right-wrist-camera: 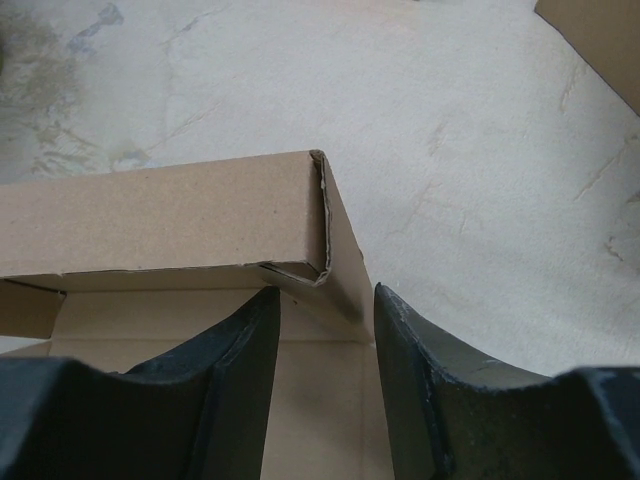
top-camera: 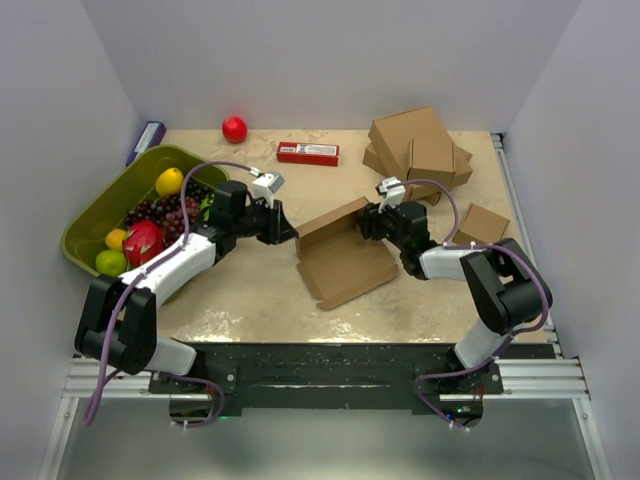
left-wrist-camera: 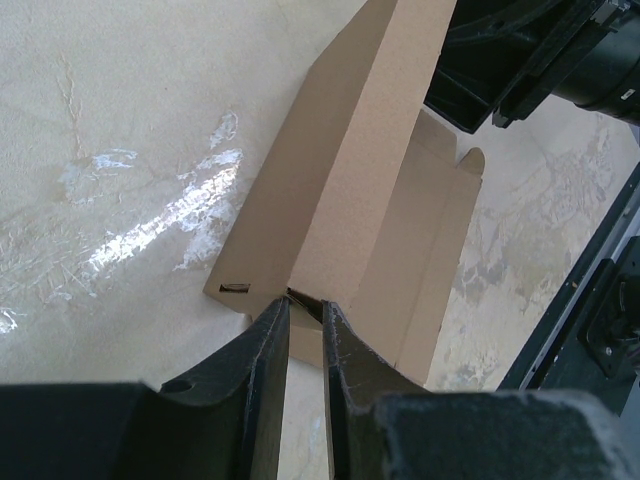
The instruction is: Fold the paper box
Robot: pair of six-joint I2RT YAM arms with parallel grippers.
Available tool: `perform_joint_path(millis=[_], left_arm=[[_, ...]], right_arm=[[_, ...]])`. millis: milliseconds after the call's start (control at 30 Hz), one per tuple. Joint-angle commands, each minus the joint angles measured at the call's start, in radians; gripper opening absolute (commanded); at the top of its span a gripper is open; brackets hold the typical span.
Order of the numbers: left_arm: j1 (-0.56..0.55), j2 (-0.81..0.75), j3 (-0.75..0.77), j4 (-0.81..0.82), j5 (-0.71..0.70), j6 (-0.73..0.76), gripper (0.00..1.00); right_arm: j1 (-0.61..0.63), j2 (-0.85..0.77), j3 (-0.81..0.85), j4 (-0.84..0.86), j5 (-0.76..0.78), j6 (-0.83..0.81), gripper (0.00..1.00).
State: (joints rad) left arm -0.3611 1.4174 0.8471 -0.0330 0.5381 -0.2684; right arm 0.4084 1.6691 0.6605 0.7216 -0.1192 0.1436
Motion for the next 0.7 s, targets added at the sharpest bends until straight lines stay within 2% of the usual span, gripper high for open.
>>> perform_joint_path(millis=[0, 400, 500, 633, 667], left_arm=[[-0.006, 0.029, 0.006, -0.077, -0.01, 0.044, 0.23], [-0.006, 0.032, 0.009, -0.082, -0.012, 0.046, 0.23], [-0.006, 0.032, 0.009, -0.081, -0.01, 0.046, 0.23], [-0.006, 0.032, 0.009, -0.081, -0.01, 0.046, 0.23], [-0.006, 0.032, 0.009, -0.081, -0.01, 0.046, 0.23]], right_arm=[[0.004, 0.011, 0.051, 0.085, -0.03, -0.053, 0.44], [0.004, 0.038, 0.077, 0.065, -0.056, -0.065, 0.29], [0.004, 0.041, 0.083, 0.062, -0.06, -0.065, 0.23], [0.004, 0.044, 0.085, 0.062, -0.066, -0.059, 0.1], [0.006, 0.044, 0.085, 0.062, -0.066, -0.059, 0.1]])
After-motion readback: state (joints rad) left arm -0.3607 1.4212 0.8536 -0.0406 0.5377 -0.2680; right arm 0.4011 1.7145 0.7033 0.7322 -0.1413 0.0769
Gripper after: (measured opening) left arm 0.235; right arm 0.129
